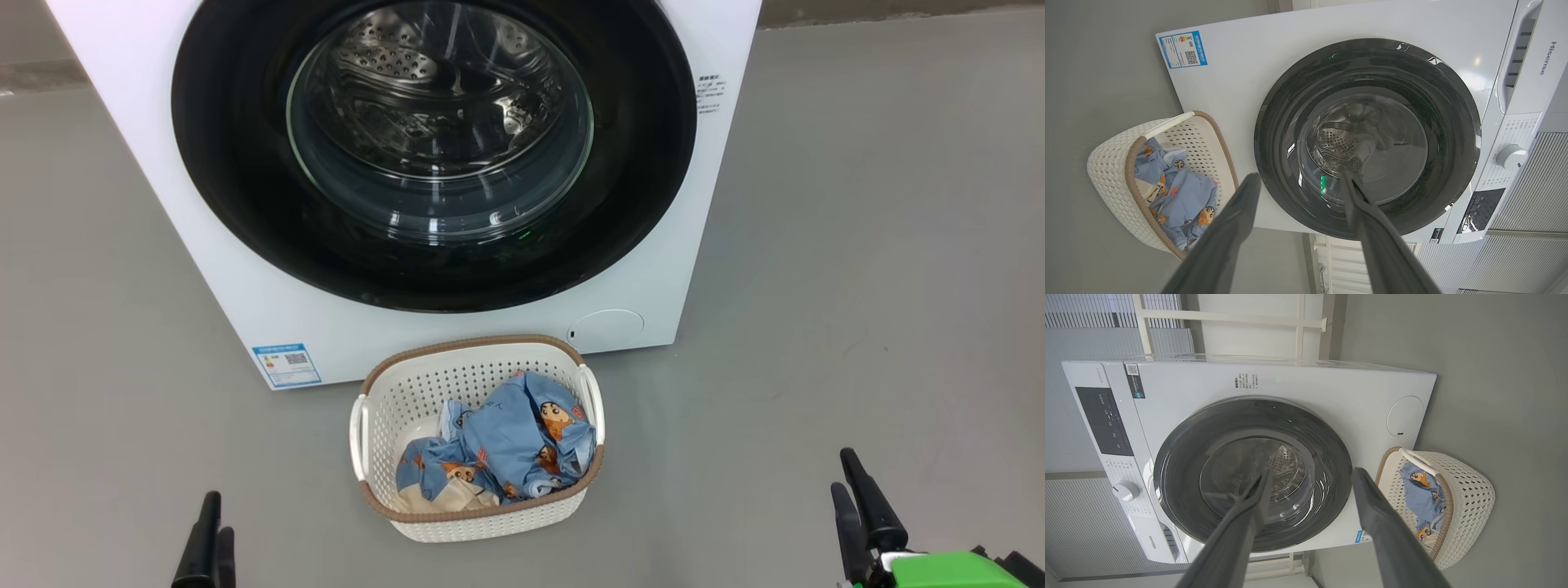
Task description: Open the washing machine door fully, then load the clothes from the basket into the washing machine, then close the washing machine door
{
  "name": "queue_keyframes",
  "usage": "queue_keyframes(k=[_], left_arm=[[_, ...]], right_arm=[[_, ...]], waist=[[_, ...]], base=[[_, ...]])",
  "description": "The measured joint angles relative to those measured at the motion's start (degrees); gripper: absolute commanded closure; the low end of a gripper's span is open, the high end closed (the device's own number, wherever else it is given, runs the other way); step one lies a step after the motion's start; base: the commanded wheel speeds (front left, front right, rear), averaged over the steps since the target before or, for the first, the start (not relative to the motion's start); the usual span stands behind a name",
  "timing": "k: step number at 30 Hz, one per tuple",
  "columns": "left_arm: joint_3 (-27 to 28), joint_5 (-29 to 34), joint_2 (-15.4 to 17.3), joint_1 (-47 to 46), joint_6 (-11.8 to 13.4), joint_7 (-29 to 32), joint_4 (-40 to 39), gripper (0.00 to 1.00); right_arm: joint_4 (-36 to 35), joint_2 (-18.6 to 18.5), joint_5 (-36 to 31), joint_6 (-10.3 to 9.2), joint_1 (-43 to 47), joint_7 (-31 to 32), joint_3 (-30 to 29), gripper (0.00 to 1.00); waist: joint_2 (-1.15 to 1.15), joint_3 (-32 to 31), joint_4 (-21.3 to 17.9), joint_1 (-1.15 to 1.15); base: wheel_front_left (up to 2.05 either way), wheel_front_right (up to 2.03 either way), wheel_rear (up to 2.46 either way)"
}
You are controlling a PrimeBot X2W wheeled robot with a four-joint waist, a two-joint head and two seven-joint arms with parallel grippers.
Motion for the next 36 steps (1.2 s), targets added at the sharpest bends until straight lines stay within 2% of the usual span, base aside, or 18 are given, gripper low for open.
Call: queue_keyframes(k=[8, 16, 27, 36], left_arm=[[-1.2, 1.2, 1.1, -0.2, 0.0, -1.6, -0.4, 0.00], [-2.6, 4.4, 2.5, -1.1, 0.0, -2.9, -0.7, 0.00], [-3.6, 11.7, 3.4, -1.3, 0.0, -4.8, -0.8, 0.00], [-4.8, 19.3, 4.5, -1.4, 0.0, -6.4, -0.8, 0.00]], right_arm=[[0.1, -0.5, -2.0, 0.00, -1.5, -1.3, 1.4, 0.00], [0.4, -1.0, -7.8, 0.00, -2.5, -2.6, 2.0, 0.00], [1.3, -1.4, -15.9, 0.00, -4.3, -4.3, 3.2, 0.00], [2.7, -1.9, -25.5, 0.00, -5.7, -5.9, 4.7, 0.00]], waist=[[0.00, 0.0, -0.1, 0.00], [0.00, 0.0, -0.2, -0.01], [0.00, 0.1, -0.2, -0.01], [0.00, 0.0, -0.3, 0.00]], base=[[0.00, 0.00, 0.00], [0.00, 0.00, 0.00], [0.00, 0.00, 0.00], [0.00, 0.00, 0.00]])
